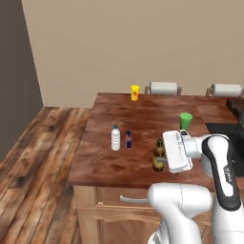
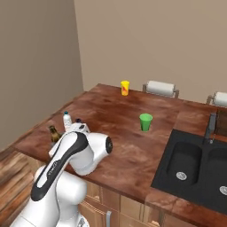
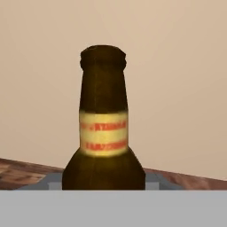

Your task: Place the drinks on the dining counter in a tight cluster.

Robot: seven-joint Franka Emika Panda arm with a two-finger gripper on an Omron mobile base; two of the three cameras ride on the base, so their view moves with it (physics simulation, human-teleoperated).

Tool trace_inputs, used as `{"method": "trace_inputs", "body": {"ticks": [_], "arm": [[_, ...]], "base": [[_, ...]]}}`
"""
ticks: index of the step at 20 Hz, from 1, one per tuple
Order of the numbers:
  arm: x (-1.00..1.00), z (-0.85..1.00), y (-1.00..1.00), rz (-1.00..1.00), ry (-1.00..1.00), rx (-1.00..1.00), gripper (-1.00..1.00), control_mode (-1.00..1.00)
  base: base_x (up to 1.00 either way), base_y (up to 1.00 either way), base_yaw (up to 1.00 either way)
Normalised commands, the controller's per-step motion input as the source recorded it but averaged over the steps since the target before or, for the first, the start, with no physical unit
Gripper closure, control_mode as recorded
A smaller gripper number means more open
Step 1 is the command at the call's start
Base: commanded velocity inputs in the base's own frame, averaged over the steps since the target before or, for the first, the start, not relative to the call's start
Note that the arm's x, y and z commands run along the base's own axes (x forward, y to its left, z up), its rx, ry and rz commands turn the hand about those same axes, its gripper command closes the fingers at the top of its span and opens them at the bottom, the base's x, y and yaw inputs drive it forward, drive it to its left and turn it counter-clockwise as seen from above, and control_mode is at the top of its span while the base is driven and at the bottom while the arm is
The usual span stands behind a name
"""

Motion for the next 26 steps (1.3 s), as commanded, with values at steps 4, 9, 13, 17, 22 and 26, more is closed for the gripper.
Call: {"method": "trace_inputs", "body": {"ticks": [4,9,13,17,22,26], "arm": [[0.32,-0.01,-0.47,0.16,0.00,0.12,1.00,-1.00],[0.35,-0.02,-0.45,0.14,0.00,0.12,1.00,-1.00],[0.58,0.00,-0.24,0.04,0.02,0.04,1.00,-1.00],[0.66,0.00,-0.13,0.00,0.05,0.00,1.00,-1.00],[0.65,-0.05,-0.01,0.00,0.05,-0.06,1.00,-1.00],[0.68,-0.22,0.00,0.00,0.09,-0.01,1.00,-1.00]], "base": [[0.00,0.00,0.00],[0.00,0.00,0.00],[0.00,0.00,0.00],[0.00,0.00,0.00],[0.00,0.00,0.00],[0.00,0.00,0.00]]}}
